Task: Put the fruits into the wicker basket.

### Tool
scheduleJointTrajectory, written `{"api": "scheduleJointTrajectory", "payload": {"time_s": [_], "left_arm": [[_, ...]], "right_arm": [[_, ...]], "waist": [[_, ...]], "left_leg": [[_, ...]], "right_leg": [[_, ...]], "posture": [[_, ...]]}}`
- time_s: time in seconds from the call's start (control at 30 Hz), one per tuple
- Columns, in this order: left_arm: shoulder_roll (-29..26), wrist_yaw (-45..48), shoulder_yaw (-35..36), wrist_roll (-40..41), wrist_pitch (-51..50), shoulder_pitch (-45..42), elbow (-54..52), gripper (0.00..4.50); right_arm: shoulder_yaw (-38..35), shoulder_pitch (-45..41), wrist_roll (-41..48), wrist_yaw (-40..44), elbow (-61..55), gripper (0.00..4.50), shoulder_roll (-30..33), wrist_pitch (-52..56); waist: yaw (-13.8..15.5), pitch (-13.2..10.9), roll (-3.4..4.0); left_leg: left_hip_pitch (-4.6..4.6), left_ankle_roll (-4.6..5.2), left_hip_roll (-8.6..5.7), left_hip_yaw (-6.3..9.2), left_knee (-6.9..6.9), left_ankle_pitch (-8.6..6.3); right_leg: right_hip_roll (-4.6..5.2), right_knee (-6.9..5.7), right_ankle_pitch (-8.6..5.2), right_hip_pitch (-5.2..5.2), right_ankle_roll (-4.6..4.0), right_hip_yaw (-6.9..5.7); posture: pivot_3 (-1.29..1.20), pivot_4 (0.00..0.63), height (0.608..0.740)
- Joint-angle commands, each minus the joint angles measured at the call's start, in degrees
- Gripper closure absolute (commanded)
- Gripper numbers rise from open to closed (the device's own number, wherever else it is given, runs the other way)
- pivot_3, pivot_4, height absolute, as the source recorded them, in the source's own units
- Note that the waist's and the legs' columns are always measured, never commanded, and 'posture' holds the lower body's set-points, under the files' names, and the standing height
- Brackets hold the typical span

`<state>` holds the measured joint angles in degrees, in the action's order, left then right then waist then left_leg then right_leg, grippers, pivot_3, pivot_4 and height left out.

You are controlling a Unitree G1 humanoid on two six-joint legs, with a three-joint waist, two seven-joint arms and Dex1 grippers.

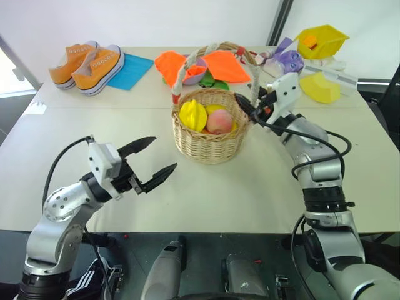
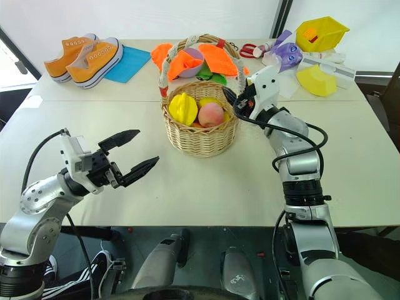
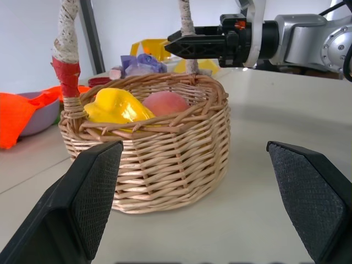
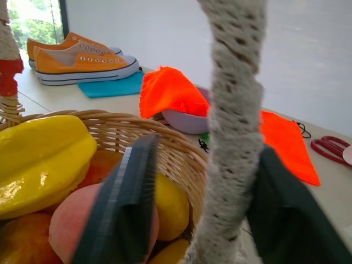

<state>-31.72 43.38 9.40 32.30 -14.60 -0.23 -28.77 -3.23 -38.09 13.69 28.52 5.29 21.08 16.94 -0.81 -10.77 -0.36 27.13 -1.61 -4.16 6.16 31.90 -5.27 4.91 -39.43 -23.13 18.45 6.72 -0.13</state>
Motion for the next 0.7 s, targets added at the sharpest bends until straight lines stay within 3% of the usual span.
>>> {"api": "scheduleJointTrajectory", "payload": {"time_s": [0.03, 0.27, 0.5, 0.7], "left_arm": [[0.39, -0.27, -0.35, -0.35, 1.28, 0.10, -1.80, 0.00], [1.15, 1.42, -2.45, -0.62, 2.05, -2.61, 1.11, 0.00], [4.64, 3.50, -8.27, -1.15, 1.64, -10.39, 5.97, 0.00], [9.86, 0.97, -14.18, -6.04, 2.26, -15.44, 10.75, 0.00]], "right_arm": [[-2.53, -0.04, 0.77, -0.55, -1.47, 4.41, 0.94, -1.00], [-10.88, 3.91, 0.93, -3.71, -4.57, 4.46, 6.85, -0.54], [-26.88, 16.98, 0.55, -9.37, -7.19, 4.46, 16.81, 1.36], [-32.68, 25.18, 0.16, -12.09, -9.04, 4.46, 18.19, 2.66]], "waist": [[-0.01, 0.00, 0.00], [0.78, 0.00, 0.00], [1.69, 0.00, 0.04], [1.07, 0.12, 0.24]], "left_leg": [[0.00, 0.00, 0.00, 0.00, 0.00, 0.00], [0.02, 0.00, -0.05, 0.00, 0.02, 0.00], [0.04, 0.02, -0.09, -0.01, 0.09, 0.00], [0.03, 0.04, -0.03, -0.11, 0.10, 0.01]], "right_leg": [[0.00, 0.00, 0.00, 0.00, 0.00, 0.00], [0.04, 0.00, 0.00, -0.01, 0.00, 0.00], [0.09, 0.03, 0.00, -0.09, 0.01, -0.03], [0.07, -0.02, 0.00, -0.30, 0.02, -0.03]], "posture": [[0.00, 0.150, 0.740], [0.00, 0.150, 0.740], [0.00, 0.150, 0.740], [0.00, 0.150, 0.740]]}}
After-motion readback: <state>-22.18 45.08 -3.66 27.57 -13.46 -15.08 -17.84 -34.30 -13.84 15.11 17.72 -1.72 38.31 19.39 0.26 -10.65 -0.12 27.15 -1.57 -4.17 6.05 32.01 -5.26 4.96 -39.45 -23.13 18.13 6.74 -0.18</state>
